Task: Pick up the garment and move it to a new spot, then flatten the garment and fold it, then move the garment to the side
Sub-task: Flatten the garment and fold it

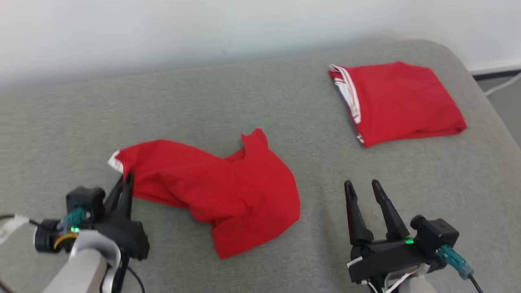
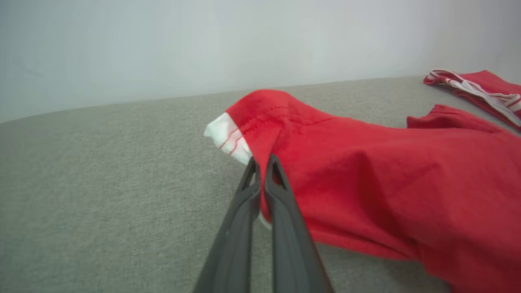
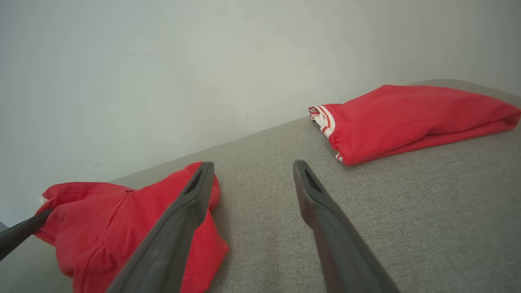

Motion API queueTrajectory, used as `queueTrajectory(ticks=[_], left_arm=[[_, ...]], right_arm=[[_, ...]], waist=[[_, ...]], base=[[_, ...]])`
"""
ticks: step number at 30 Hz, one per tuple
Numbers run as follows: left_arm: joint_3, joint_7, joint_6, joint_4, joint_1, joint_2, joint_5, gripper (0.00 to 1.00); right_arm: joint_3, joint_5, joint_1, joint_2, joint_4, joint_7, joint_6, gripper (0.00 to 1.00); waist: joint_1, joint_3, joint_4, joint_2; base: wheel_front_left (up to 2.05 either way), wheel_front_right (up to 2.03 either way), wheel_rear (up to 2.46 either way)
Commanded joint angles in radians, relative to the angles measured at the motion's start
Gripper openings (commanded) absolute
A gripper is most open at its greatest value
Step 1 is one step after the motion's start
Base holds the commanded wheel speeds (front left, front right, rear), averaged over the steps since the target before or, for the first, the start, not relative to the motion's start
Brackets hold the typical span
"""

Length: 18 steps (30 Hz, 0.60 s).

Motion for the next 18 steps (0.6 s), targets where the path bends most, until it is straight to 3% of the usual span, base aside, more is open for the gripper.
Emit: queueTrajectory(ticks=[1, 13, 18], left_arm=[[0.006, 0.009, 0.027, -0.057, 0.062, 0.016, -0.006, 0.0], [0.057, 0.054, 0.197, -0.419, 0.354, 0.096, -0.047, 0.0], [0.063, 0.057, 0.225, -0.477, 0.449, 0.101, -0.069, 0.0]], right_arm=[[-0.007, -0.007, 0.018, -0.001, 0.001, -0.001, 0.0, 1.0], [-0.029, -0.029, 0.048, 0.0, 0.016, -0.001, 0.0, 1.0], [-0.027, -0.037, 0.05, -0.001, 0.023, -0.001, 0.0, 1.0]], waist=[[0.0001, -0.037, 0.064, 0.0], [0.0001, -0.067, 0.14, 0.0], [0.0001, -0.071, 0.153, 0.0]], base=[[0.0, 0.0, 0.0], [0.0, 0.0, 0.0], [0.0, 0.0, 0.0]])
